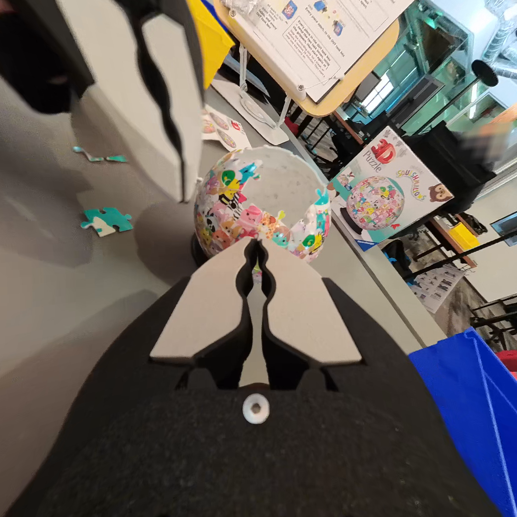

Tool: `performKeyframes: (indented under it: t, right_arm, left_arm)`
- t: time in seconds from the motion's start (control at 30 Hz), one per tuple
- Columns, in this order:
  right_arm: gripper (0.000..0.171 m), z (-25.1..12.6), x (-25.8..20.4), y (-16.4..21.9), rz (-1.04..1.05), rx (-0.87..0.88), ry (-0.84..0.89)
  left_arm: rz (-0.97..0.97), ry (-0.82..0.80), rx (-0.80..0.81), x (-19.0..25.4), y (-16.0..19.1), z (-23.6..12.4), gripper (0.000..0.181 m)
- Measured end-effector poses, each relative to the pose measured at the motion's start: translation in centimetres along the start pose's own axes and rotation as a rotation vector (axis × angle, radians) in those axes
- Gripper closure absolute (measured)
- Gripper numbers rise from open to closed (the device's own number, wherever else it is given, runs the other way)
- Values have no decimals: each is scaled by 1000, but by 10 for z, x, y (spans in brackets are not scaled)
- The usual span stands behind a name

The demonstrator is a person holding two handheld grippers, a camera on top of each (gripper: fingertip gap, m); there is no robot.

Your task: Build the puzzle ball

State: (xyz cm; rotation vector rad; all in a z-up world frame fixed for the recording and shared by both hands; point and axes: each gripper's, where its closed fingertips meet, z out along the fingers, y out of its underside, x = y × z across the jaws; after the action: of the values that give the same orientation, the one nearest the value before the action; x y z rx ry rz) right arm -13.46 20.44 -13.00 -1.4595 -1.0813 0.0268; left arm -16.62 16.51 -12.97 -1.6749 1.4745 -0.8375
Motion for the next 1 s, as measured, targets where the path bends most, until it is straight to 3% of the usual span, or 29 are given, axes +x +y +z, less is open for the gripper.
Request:
performKeyframes:
  t: [0.2, 0.33, 0.47, 0.57, 0.7, 0.8, 0.87, 1.0]
  right_arm:
    - [171, -1, -1, 4, -12, -14, 11]
    - [171, -1, 2, 0, 13, -3, 23]
    - [171, 2, 2, -8, 19, 34, -2]
    - [168, -8, 7, -25, -16, 89, -177]
    - [150, -30, 14, -28, -63, -34, -683]
    - [146, -22, 25, -33, -229, -92, -846]
    - [146, -14, 23, -23, -367, -239, -959]
    - [146, -1, 15, -19, -532, -347, -1130]
  left_arm:
    - [79, -153, -158, -54, -52, -17, 181]
    - [91, 6, -429, -57, -41, 1, 181]
    - [90, 17, -509, -66, -37, 11, 181]
    - [45, -20, -442, -68, -47, -6, 181]
    - [-18, -72, -292, -48, -42, -44, 181]
    - [-92, -68, -180, -13, -17, -64, 181]
    - [-163, -53, -120, 11, 6, -71, 181]
    - [-266, -86, -86, 41, 53, -81, 181]
